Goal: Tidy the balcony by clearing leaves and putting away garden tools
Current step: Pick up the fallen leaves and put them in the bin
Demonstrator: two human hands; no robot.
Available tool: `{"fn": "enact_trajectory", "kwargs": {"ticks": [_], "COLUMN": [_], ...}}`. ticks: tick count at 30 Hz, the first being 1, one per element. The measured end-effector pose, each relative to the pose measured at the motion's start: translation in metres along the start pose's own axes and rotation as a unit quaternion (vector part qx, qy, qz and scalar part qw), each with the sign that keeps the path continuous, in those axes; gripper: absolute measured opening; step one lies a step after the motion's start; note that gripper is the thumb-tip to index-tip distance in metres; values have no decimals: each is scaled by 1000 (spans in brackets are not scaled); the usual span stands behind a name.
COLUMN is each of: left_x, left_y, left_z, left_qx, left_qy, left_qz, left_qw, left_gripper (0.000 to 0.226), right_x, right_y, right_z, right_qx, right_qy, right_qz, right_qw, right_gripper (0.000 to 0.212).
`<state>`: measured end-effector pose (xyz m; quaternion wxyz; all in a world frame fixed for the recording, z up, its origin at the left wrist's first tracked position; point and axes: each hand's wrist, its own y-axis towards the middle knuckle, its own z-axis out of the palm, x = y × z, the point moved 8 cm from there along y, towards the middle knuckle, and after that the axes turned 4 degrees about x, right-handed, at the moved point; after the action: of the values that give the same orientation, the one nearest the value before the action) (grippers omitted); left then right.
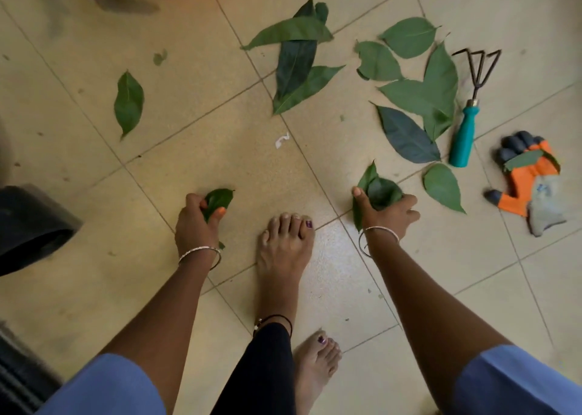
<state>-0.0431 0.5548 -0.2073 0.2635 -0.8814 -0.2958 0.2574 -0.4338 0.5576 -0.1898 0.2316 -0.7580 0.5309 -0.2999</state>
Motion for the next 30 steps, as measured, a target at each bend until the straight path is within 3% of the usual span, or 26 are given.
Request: {"fn": "enact_trajectory", "kwargs": {"ticks": [6,10,14,16,20,22,25,30], "left_x": [-22,-58,-95,-110,-157,-184,-211,-266], "left_y": [-9,-24,-57,-79,-148,-190,-252,-370], "left_z": [7,4,-4,-7,-37,-66,-109,-195], "left_qx": [-20,-27,27,69,136,166,184,178], "left_qy": [5,-52,-160,-256,-431,-487,-519,-648], "left_qz": [34,35,-10,-63,-117,-115,-131,-138], "left_qw": [999,998,987,962,884,850,824,727], "left_gripper": [15,13,22,17,35,39,29,27], "right_x": [24,38,34,32,52,60,62,65], "right_y": [2,-3,-32,-57,-123,-165,-229,-336], "right_z": [4,10,-17,-28,-77,-115,-176,-280], "right_qx": [-10,65,87,107,152,166,188,216], "right_qy": [-76,-122,57,194,404,456,530,613], "right_qz": [-100,-155,-48,5,16,25,51,53], "right_qw": [992,978,993,975,902,874,825,759], "right_gripper": [38,25,19,3,27,35,32,26]}}
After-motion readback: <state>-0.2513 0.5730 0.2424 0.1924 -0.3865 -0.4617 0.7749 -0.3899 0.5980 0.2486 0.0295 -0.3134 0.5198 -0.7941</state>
